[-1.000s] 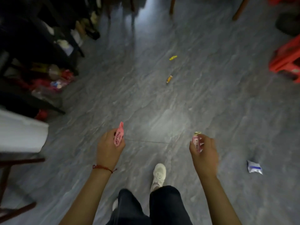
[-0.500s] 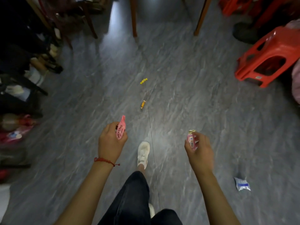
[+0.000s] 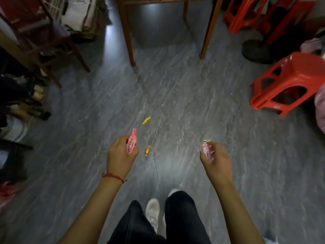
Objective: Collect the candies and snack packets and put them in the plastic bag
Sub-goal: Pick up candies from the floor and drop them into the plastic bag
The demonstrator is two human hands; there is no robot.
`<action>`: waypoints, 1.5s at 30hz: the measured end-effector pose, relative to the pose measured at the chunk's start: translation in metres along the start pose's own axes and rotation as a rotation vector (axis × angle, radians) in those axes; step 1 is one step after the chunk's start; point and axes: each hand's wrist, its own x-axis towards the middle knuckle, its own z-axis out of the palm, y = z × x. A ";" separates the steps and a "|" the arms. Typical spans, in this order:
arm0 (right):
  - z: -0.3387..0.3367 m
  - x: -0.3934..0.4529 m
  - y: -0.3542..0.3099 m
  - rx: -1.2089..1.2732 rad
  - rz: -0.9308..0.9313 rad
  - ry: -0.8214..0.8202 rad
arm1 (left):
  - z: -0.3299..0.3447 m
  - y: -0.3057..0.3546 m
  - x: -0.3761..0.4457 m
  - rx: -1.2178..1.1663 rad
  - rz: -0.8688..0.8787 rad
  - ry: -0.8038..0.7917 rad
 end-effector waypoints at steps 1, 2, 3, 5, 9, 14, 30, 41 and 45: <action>-0.001 0.021 0.000 0.006 -0.001 -0.002 | 0.009 0.005 0.015 0.001 -0.003 -0.002; -0.002 0.044 0.000 0.008 0.000 -0.002 | 0.018 0.010 0.032 0.000 -0.007 -0.001; -0.002 0.068 0.000 0.007 0.003 -0.004 | 0.028 0.016 0.049 -0.005 -0.010 0.000; -0.004 0.115 0.000 0.005 0.009 -0.007 | 0.048 0.028 0.085 -0.010 -0.017 0.001; -0.012 0.210 -0.004 -0.012 -0.013 -0.051 | 0.084 0.058 0.159 0.000 -0.038 0.027; -0.023 0.311 -0.019 -0.029 -0.067 -0.076 | 0.111 0.100 0.241 -0.009 -0.072 0.036; 0.057 0.629 -0.127 0.018 -0.124 -0.070 | 0.175 0.087 0.573 -0.026 -0.109 0.063; 0.101 0.821 -0.211 0.066 -0.163 -0.057 | 0.196 0.079 0.776 -0.020 -0.094 0.086; 0.122 0.903 -0.230 0.057 -0.210 -0.064 | 0.218 0.082 0.851 -0.010 -0.102 0.118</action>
